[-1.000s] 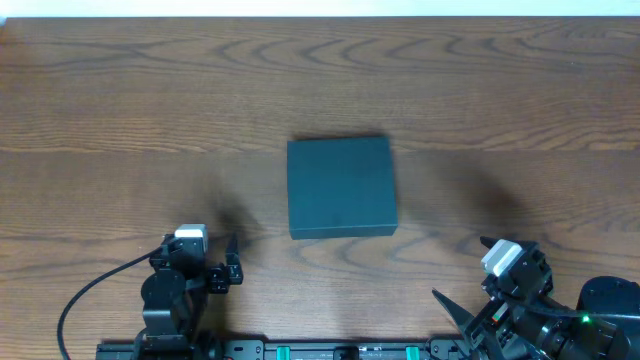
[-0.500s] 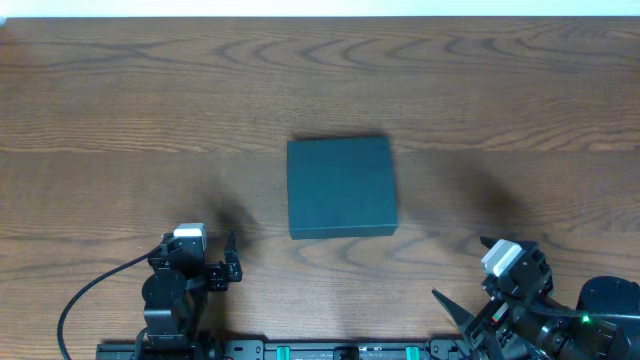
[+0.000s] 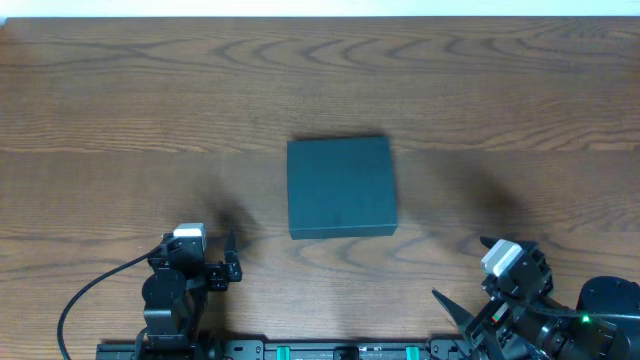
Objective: Pack container
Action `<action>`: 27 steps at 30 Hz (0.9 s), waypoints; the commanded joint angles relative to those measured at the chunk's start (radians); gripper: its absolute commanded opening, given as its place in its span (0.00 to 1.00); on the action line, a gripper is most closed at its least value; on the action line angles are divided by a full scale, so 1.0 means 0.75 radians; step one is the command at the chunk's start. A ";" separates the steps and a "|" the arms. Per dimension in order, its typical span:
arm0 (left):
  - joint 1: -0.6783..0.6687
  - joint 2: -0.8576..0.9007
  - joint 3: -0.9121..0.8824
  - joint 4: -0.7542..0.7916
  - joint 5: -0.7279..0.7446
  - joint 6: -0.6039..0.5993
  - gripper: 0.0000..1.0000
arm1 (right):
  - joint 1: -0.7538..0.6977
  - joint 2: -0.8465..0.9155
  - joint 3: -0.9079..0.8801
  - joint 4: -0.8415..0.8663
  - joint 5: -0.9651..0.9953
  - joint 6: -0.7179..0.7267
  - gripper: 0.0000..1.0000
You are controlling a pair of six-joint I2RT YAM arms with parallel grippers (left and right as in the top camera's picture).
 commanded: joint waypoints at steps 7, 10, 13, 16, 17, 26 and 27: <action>-0.002 -0.008 -0.018 0.007 -0.016 0.009 0.99 | -0.031 -0.004 -0.004 0.006 0.061 0.018 0.99; -0.002 -0.008 -0.018 0.007 -0.016 0.009 0.99 | -0.101 -0.014 -0.038 0.039 0.182 0.018 0.99; -0.002 -0.008 -0.018 0.007 -0.016 0.009 0.98 | -0.181 -0.062 -0.167 0.138 0.266 0.018 0.99; -0.002 -0.008 -0.018 0.007 -0.016 0.009 0.98 | -0.242 -0.144 -0.346 0.256 0.299 0.018 0.99; -0.002 -0.008 -0.018 0.007 -0.016 0.009 0.99 | -0.261 -0.176 -0.409 0.296 0.299 0.018 0.99; -0.002 -0.008 -0.018 0.007 -0.016 0.009 0.99 | -0.362 -0.432 -0.927 0.539 0.277 0.126 0.99; -0.002 -0.008 -0.018 0.007 -0.016 0.009 0.99 | -0.362 -0.447 -0.961 0.569 0.278 0.165 0.99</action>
